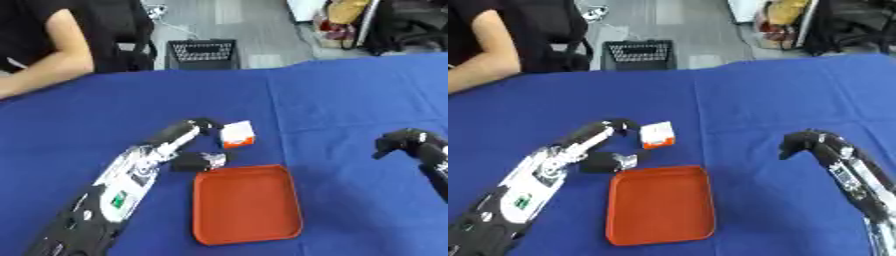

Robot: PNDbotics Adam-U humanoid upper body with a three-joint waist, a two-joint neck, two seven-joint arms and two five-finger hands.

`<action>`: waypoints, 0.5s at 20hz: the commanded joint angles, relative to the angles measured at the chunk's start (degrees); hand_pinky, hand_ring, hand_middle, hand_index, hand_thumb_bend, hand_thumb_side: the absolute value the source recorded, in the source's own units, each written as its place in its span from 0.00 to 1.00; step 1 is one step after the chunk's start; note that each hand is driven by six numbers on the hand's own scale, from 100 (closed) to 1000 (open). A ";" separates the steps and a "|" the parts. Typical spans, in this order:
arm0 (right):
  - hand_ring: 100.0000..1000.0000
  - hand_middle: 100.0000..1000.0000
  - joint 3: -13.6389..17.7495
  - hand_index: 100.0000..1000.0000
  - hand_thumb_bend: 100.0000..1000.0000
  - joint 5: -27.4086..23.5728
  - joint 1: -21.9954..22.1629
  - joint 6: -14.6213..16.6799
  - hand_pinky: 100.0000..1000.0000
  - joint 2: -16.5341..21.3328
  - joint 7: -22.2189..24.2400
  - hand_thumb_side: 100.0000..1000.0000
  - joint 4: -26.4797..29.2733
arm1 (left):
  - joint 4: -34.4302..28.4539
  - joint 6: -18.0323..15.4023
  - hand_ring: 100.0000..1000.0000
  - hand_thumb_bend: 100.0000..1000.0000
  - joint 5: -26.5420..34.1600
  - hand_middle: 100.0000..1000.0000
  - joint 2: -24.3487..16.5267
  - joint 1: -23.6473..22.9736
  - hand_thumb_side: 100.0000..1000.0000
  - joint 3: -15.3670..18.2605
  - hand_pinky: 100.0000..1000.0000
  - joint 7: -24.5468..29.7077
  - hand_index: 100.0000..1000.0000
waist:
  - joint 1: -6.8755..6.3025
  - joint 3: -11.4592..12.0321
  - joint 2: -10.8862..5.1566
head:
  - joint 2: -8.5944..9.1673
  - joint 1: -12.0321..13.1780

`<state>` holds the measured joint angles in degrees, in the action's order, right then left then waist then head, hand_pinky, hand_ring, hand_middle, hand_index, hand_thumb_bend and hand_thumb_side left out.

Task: Pick up objects on the table and place them in the box.

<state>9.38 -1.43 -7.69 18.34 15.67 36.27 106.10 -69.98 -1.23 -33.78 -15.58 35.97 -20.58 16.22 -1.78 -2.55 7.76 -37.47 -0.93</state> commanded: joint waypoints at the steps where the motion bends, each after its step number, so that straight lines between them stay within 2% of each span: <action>1: 0.59 0.62 0.11 0.79 0.00 -0.14 -0.12 0.10 0.83 0.74 0.17 0.94 0.64 | 2.83 -1.01 0.82 0.55 -1.27 0.89 0.54 1.83 0.74 0.35 1.00 -0.12 0.92 | 0.20 -0.09 -1.03 | 0.44 0.40; 10: 0.59 0.62 0.17 0.79 0.00 -0.05 -0.04 0.16 0.83 0.74 0.16 0.94 0.55 | 9.94 -2.22 0.82 0.57 -4.44 0.87 1.79 3.56 0.76 1.51 1.00 -1.18 0.92 | 0.21 -0.11 -1.05 | 0.34 0.51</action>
<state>9.37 -1.43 -7.68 18.48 15.66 36.43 105.94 -60.94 -3.31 -37.53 -13.65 38.98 -19.53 15.09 -1.77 -2.64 7.40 -37.47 -0.90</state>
